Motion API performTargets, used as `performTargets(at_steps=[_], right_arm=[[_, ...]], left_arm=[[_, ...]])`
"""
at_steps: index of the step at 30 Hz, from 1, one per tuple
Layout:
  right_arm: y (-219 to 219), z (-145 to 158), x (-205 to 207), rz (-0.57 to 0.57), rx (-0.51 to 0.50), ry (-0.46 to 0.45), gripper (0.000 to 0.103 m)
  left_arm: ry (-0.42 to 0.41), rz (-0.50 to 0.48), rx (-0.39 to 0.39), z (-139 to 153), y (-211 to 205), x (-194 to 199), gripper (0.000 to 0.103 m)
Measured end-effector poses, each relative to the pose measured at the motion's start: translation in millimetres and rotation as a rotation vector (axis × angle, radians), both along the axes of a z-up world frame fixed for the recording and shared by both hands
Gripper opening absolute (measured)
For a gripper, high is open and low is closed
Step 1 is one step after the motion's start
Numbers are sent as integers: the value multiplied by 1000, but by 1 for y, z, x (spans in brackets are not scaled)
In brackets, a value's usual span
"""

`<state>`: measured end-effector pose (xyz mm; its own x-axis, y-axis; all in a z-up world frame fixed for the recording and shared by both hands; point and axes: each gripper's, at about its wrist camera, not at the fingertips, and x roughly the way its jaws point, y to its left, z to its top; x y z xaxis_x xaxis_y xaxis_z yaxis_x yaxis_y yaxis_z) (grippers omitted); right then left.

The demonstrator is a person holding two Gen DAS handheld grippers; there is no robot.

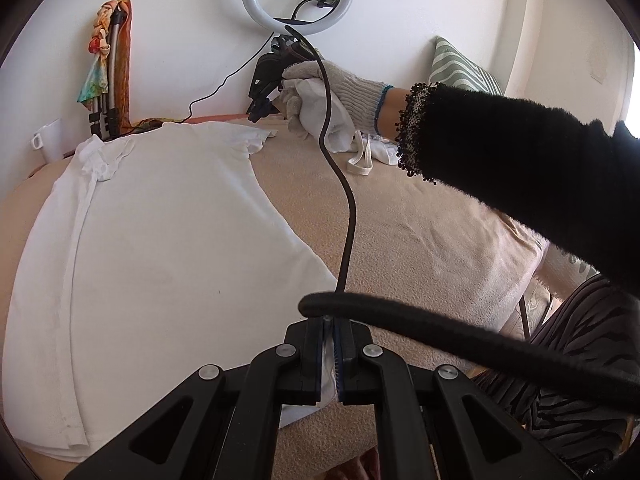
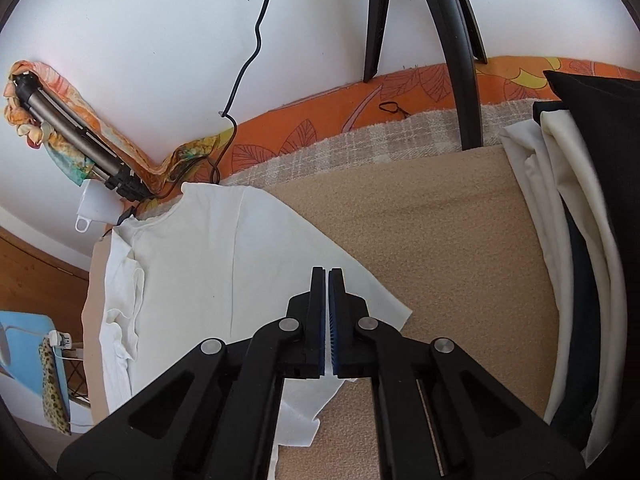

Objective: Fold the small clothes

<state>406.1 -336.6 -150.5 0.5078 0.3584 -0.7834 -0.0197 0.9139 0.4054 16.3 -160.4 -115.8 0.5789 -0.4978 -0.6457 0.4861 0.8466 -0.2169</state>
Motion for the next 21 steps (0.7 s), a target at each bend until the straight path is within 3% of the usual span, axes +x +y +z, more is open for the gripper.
performTargets(at_steps=[9,11,12,13,17,20,21], right_arm=[[10,22,-1,29,-95,-92,5],[10,14,2,43,-149,-65,29],[9,9,3,30,-188,-55,53],[7,5,4,18,-214,-50,56],[-4,-13,12,19,-162,8,51],[6,-18,10,45,-241,5,45],[10,-18,9,59,-260,5,38]], left_arm=[[9,22,-24,0,13,3,1],[5,19,-20,0,12,3,1],[7,18,-19,0,12,3,1],[11,18,-20,-1,12,4,1],[24,17,-12,-5,10,5,1],[32,18,-14,-7,9,7,1],[35,17,-15,-7,9,7,1]])
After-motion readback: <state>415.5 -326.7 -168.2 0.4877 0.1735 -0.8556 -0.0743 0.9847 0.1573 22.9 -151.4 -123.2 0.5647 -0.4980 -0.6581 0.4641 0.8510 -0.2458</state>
